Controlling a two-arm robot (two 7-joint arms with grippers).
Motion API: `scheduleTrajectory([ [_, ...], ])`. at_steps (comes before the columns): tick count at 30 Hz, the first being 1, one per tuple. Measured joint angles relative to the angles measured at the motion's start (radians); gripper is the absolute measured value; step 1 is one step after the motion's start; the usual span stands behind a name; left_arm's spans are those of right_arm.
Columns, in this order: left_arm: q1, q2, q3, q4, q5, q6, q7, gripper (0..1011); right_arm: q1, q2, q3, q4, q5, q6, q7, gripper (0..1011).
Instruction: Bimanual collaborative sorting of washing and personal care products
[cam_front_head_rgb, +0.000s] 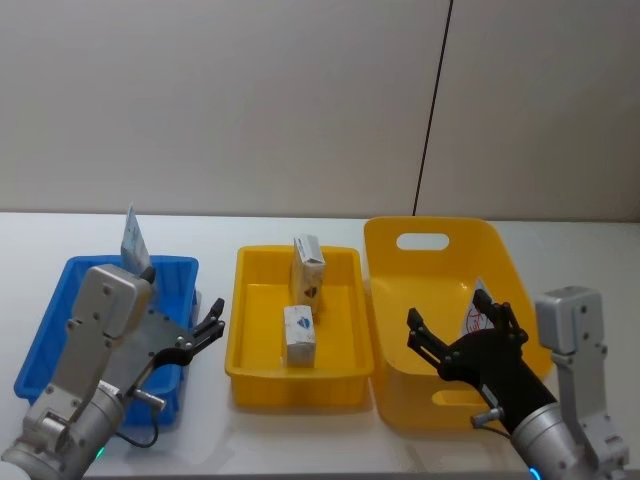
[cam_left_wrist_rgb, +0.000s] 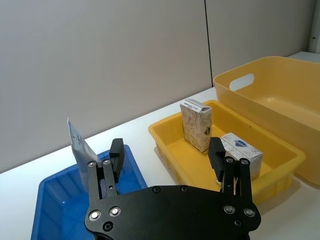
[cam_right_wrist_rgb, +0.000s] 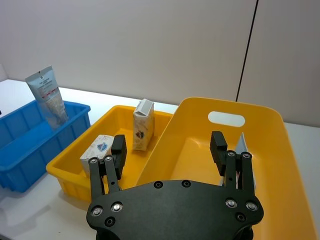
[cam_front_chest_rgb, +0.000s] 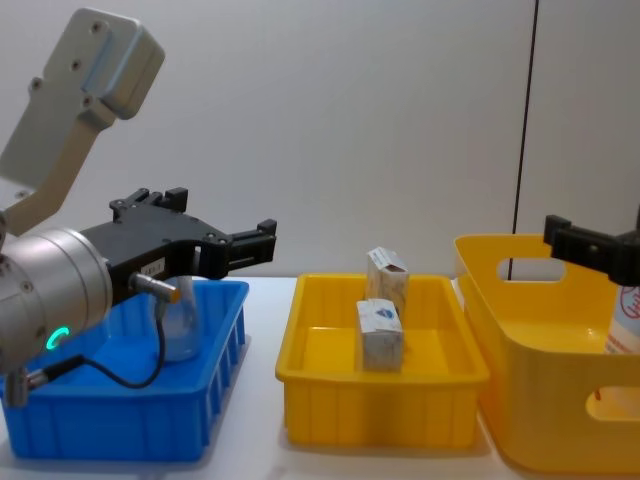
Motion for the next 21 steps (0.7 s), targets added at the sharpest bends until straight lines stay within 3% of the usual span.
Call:
scheduleTrajectory([
  [21, 0.000, 0.000, 0.000, 0.000, 0.000, 0.001, 0.000, 1001, 0.099, -0.086, -0.043, 0.154, -0.014, -0.024, 0.026, 1002],
])
